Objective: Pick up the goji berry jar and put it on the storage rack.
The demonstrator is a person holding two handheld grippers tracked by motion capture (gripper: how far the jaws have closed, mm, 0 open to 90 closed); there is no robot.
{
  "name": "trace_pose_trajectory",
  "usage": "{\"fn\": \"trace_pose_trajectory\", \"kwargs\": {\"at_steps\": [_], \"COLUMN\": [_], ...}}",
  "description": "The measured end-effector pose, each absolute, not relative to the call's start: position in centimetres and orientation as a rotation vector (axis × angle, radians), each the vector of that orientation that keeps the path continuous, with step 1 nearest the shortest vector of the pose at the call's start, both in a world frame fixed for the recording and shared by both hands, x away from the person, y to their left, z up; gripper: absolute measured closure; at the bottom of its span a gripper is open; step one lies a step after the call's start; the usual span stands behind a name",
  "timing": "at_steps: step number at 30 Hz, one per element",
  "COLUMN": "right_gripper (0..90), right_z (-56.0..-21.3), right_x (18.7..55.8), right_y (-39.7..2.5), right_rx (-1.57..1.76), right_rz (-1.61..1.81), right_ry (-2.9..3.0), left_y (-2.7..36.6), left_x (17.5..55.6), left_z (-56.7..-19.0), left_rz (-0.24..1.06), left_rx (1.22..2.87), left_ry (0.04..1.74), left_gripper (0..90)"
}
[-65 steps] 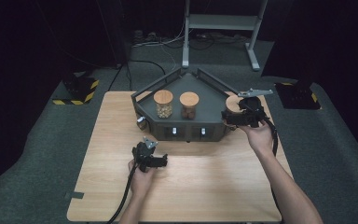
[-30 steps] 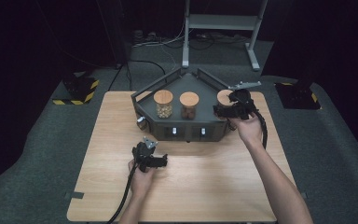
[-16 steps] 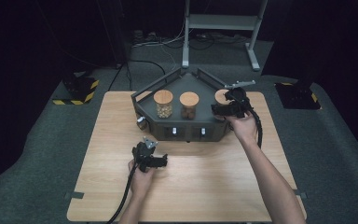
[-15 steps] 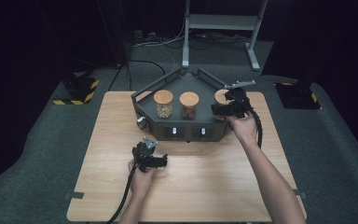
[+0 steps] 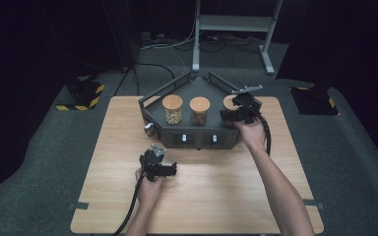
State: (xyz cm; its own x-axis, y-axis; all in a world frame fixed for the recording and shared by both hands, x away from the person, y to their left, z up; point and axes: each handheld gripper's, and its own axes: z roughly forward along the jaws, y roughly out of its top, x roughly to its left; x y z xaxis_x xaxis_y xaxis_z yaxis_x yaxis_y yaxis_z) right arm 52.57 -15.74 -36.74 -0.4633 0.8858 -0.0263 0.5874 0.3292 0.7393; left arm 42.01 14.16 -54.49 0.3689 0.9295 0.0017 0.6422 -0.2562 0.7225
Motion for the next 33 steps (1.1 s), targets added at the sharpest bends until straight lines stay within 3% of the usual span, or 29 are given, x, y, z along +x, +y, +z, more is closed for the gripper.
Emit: {"fn": "trace_pose_trajectory", "kwargs": {"at_steps": [33], "right_gripper": [25.6], "right_z": [-39.0], "right_x": [54.3], "right_y": [-14.2], "right_rx": [1.318], "right_rz": [0.943], "right_ry": [2.154], "left_y": [14.1], "left_x": [42.0], "left_z": [-54.5], "left_rz": [0.587], "left_rx": [1.997], "left_ry": [1.356], "left_gripper": [5.4]}}
